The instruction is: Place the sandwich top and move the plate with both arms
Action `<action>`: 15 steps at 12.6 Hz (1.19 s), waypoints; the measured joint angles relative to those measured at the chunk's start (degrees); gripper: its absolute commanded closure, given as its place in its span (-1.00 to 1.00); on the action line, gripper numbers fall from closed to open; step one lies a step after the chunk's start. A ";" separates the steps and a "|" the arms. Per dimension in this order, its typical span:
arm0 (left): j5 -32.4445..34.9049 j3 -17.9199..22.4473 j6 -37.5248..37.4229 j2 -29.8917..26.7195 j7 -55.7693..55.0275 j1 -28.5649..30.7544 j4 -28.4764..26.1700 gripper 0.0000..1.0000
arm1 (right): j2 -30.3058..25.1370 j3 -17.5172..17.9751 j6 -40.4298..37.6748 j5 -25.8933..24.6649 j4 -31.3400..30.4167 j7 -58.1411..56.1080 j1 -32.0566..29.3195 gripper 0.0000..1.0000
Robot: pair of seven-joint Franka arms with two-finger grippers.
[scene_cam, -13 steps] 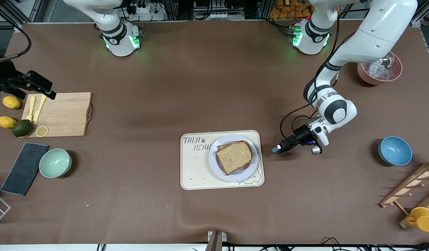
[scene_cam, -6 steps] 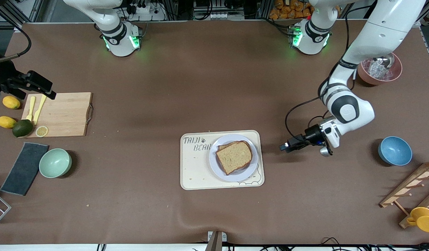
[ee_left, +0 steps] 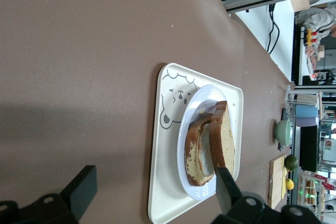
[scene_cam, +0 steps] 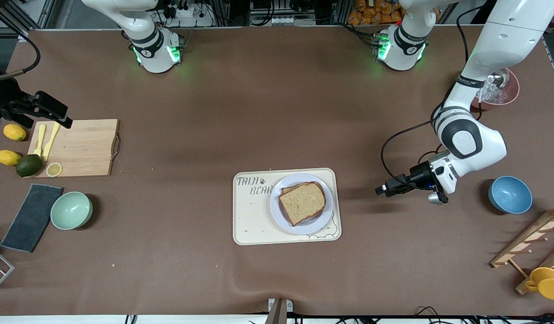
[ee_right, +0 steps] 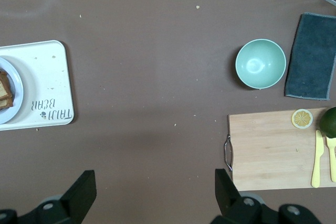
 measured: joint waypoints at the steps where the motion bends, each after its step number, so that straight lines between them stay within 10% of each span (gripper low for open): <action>1: 2.45 -0.08 -0.82 -0.38 -2.68 -0.01 0.60 -1.00 | 0.00 0.00 0.00 0.00 0.00 0.00 0.00 -1.00; 15: 54.11 -4.14 -21.57 -9.58 -52.42 -0.66 16.74 -1.00 | 0.00 -0.02 0.10 -0.58 -0.01 0.00 -0.01 -1.00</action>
